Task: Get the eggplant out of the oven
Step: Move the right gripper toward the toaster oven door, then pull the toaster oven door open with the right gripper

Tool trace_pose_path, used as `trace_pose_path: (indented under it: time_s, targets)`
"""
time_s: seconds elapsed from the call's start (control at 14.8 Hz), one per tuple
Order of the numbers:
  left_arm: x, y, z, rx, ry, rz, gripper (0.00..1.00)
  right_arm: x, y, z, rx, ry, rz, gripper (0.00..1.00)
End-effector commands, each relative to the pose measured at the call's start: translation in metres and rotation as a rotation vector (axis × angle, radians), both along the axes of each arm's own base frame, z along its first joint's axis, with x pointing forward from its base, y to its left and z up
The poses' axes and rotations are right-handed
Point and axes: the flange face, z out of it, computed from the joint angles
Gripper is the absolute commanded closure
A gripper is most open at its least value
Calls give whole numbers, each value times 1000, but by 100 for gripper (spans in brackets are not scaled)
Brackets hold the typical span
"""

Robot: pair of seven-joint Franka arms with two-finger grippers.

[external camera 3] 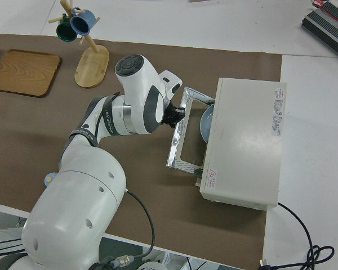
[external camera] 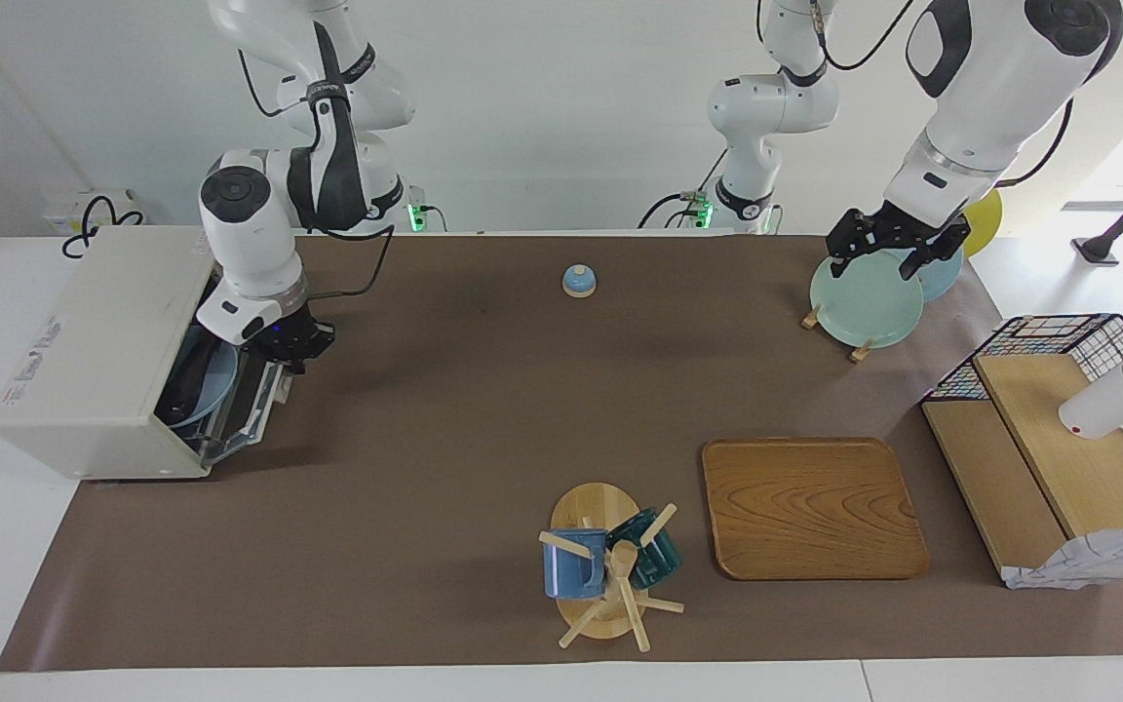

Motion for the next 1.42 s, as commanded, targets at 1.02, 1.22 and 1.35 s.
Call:
trace_pose_path:
  time_s: [1.02, 1.22, 1.35]
  targets:
    - [0, 2, 1, 15, -1, -13, 0, 31, 52, -18, 60, 48, -111, 100]
    - [0, 3, 1, 15, -1, -11, 0, 29, 39, 9, 42, 68, -121, 54]
    - [0, 3, 1, 15, -1, -11, 0, 28, 22, 12, 15, 80, -124, 54]
